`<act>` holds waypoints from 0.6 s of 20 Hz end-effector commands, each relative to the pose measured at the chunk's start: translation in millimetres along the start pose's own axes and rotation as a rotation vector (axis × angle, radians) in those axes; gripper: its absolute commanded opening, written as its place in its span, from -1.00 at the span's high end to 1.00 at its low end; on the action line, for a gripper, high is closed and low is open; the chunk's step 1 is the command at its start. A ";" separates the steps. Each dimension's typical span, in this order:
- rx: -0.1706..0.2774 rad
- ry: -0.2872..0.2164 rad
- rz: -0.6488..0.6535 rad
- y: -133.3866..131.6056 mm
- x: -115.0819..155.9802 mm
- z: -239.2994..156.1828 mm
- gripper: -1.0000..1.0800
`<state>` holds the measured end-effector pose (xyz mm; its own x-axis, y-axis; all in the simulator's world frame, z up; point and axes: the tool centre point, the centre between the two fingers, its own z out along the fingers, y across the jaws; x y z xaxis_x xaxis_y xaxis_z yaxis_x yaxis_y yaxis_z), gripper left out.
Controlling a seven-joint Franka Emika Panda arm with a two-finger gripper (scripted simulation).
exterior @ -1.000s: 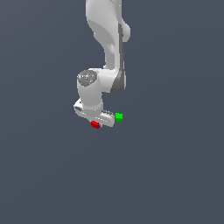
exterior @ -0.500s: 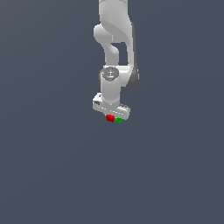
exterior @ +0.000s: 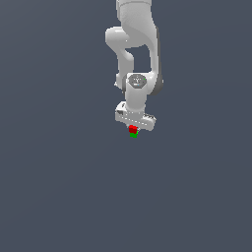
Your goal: Stack the red cube on top of the green cube.
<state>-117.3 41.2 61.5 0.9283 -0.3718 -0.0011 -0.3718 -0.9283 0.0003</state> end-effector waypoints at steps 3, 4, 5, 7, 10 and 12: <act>0.000 0.001 0.002 -2.7 -2.3 0.7 1.00; 0.000 0.001 0.002 -2.4 -1.5 0.5 1.00; 0.000 0.001 0.002 -2.3 -1.2 0.5 1.00; 0.000 0.001 0.002 -2.3 -1.2 0.5 -0.92; 0.000 0.001 0.002 -2.3 -1.2 0.5 -0.92; 0.000 0.001 0.002 -2.3 -1.2 0.5 -0.92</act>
<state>-117.6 43.8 61.0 0.9277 -0.3732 0.0000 -0.3732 -0.9277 0.0000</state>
